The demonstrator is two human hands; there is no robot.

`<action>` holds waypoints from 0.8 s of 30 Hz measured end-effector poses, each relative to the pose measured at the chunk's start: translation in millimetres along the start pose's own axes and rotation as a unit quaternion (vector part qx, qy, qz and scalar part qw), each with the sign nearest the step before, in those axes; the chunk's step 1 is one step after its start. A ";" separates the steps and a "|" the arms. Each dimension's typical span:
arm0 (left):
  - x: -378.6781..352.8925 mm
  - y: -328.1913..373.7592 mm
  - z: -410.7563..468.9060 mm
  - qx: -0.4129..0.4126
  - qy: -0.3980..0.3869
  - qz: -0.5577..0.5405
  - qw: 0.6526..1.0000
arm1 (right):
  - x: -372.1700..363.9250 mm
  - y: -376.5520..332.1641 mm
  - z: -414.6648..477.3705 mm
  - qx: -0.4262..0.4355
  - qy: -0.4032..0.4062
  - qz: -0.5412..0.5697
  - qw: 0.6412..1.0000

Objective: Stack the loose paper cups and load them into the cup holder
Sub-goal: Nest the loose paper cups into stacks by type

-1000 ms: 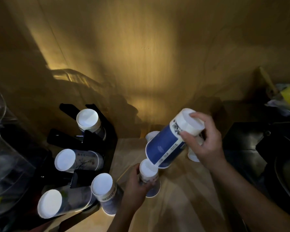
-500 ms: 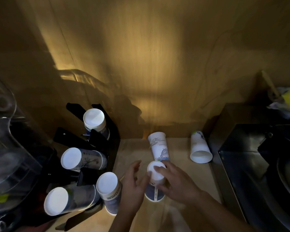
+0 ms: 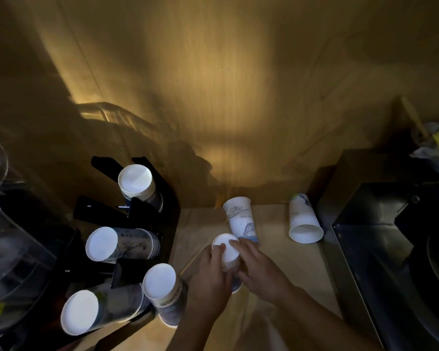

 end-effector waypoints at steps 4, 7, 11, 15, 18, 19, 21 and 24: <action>-0.9 -5.0 22.8 0.050 0.003 0.045 0.998 | 11.6 -3.9 10.9 -0.010 0.094 0.024 0.995; 1.1 -11.4 50.5 0.107 0.006 0.070 0.992 | 23.8 13.5 17.5 -0.049 0.154 0.013 0.987; 6.0 -13.9 85.6 0.124 0.023 0.048 0.991 | 26.0 57.5 23.6 -0.144 0.152 0.008 0.978; 3.4 -25.5 107.1 0.155 0.022 0.031 0.987 | 17.7 95.5 27.4 -0.230 0.106 -0.030 0.967; 0.5 -33.5 111.7 0.146 0.038 0.041 0.988 | 6.7 114.3 29.5 -0.288 0.073 -0.046 0.954; -0.9 -36.8 111.9 0.148 0.042 0.041 0.987 | 3.4 118.2 30.8 -0.302 0.067 -0.046 0.950; -3.1 -43.3 111.8 0.158 0.051 0.034 0.986 | -4.5 123.4 34.2 -0.317 0.055 -0.039 0.946; -4.0 -48.5 114.1 0.146 0.055 0.046 0.987 | -16.1 129.1 39.7 -0.347 0.036 -0.024 0.937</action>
Point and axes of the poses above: each hand's wrist, its own z-axis towards the middle knuckle, its own x-axis out of the back of the hand, y = z × x, the point moved 9 cm from there along z, towards the middle knuckle, and after that the axes turned 8 degrees about y, right-handed, at the moved point
